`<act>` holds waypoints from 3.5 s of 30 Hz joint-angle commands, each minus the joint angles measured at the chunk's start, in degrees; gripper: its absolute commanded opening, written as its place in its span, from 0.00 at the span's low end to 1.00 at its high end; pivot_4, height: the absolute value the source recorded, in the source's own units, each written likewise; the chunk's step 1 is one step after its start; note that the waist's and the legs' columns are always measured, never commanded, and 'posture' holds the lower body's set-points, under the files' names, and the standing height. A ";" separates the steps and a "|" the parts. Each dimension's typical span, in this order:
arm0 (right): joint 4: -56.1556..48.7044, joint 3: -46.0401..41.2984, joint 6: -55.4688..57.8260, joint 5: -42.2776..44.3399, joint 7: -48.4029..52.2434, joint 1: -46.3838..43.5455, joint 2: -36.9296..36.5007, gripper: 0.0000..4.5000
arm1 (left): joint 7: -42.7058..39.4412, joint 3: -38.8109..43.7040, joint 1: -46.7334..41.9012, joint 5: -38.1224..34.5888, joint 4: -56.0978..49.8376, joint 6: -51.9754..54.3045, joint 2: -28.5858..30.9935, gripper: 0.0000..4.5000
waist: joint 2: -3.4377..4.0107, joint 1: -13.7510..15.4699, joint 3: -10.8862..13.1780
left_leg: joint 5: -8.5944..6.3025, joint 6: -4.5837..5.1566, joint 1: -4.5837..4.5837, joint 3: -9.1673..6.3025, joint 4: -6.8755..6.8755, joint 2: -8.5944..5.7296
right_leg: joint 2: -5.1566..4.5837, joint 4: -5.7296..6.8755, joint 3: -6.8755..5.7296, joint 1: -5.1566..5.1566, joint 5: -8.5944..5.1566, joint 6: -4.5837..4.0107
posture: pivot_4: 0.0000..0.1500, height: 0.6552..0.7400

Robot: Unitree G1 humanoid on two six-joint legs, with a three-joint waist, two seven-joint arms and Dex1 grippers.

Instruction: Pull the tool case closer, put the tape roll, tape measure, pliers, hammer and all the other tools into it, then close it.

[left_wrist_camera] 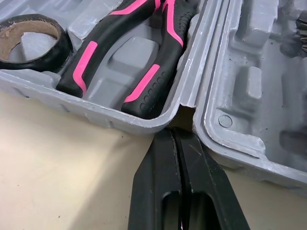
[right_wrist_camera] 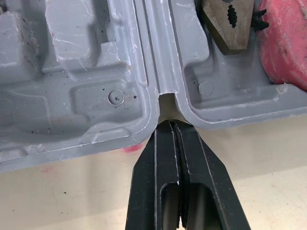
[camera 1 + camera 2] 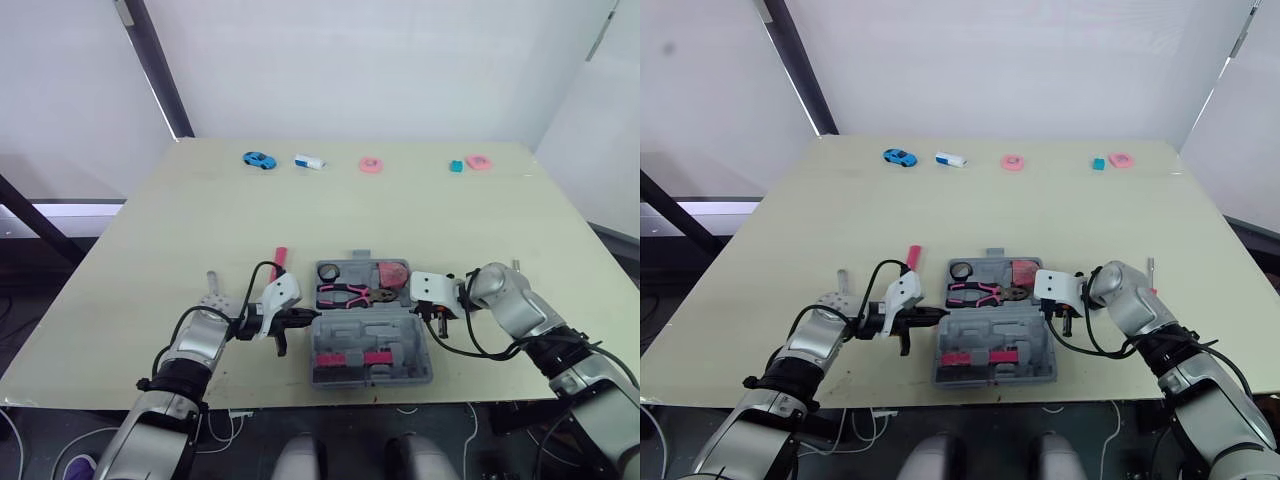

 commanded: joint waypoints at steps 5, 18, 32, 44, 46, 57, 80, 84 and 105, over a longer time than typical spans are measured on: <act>-0.79 -0.42 -0.22 -0.18 -0.91 -0.80 1.45 0.00 | 0.58 -0.74 -2.40 0.39 0.96 -1.62 -1.56 0.01 | 0.00 -0.02 0.00 | 0.00 0.00 0.00 0.00 0.00 0.00 | 0.00 0.00 0.01 0.00 0.00 0.00 | 1.00 1.00; -1.02 -0.92 0.31 -0.18 -1.19 -0.26 1.33 0.00 | 0.33 -0.93 -2.94 0.89 2.06 -2.54 -1.77 0.01 | 0.01 -0.03 0.00 | 0.00 0.00 -0.01 0.00 0.00 0.00 | 0.00 0.00 0.01 0.00 0.00 0.00 | 1.00 1.00; -0.99 -1.51 0.68 0.20 -1.08 -0.41 0.99 0.00 | 0.49 -0.98 -3.51 1.29 3.74 -3.72 -2.21 0.01 | 0.01 0.03 0.00 | 0.00 0.00 -0.01 0.00 0.00 -0.02 | -0.01 -0.01 0.01 0.00 0.00 0.01 | 1.00 1.00; -10.93 -13.79 5.53 10.46 -0.43 7.32 -5.15 0.00 | 0.50 6.92 7.37 -6.31 -9.99 0.31 3.65 0.01 | 0.05 -0.17 0.03 | -0.05 0.04 -0.17 0.03 -0.08 -0.03 | -0.04 -0.11 0.07 -0.11 0.01 0.00 | 1.00 1.00; -13.86 -22.01 5.16 17.74 -1.94 11.20 -3.71 0.00 | 1.66 12.01 11.97 -12.08 -16.04 3.51 3.89 0.01 | 0.04 -0.35 0.03 | -0.05 0.05 -0.17 0.02 -0.18 -0.03 | -0.04 -0.15 0.06 -0.13 0.00 0.00 | 1.00 1.00; -28.98 -42.28 1.91 34.55 -4.61 33.57 -4.50 0.75 | 5.93 31.45 33.61 -30.93 -34.88 13.24 4.12 0.74 | 0.07 -0.31 0.06 | -0.06 0.05 -0.04 0.11 -0.29 0.00 | -0.09 -0.20 0.10 -0.10 -0.18 0.14 | 1.00 1.00; -36.39 -53.69 2.30 43.42 -6.64 52.05 -7.88 0.99 | 11.49 38.62 42.87 -33.55 -36.85 16.46 5.07 0.98 | 0.09 -0.32 0.06 | -0.09 0.02 0.02 0.09 -0.39 0.18 | -0.18 -0.35 0.16 -0.19 -0.30 0.02 | 1.00 1.00; -40.86 -48.52 5.80 46.10 -8.57 46.55 -7.54 0.99 | 17.36 38.03 38.88 -34.21 -39.27 20.93 4.64 0.98 | 0.09 -0.33 0.06 | -0.09 0.03 0.02 0.14 -0.38 0.14 | -0.13 -0.32 0.17 -0.19 -0.30 0.02 | 1.00 1.00; -46.69 -25.50 7.76 48.14 -8.76 22.90 -3.30 0.99 | 63.20 31.19 18.04 -20.00 -37.75 40.83 -5.67 0.98 | -0.11 0.17 0.06 | -0.07 0.05 -0.03 0.07 -0.42 -0.09 | -0.09 -0.28 0.14 -0.12 -0.01 0.01 | 1.00 1.00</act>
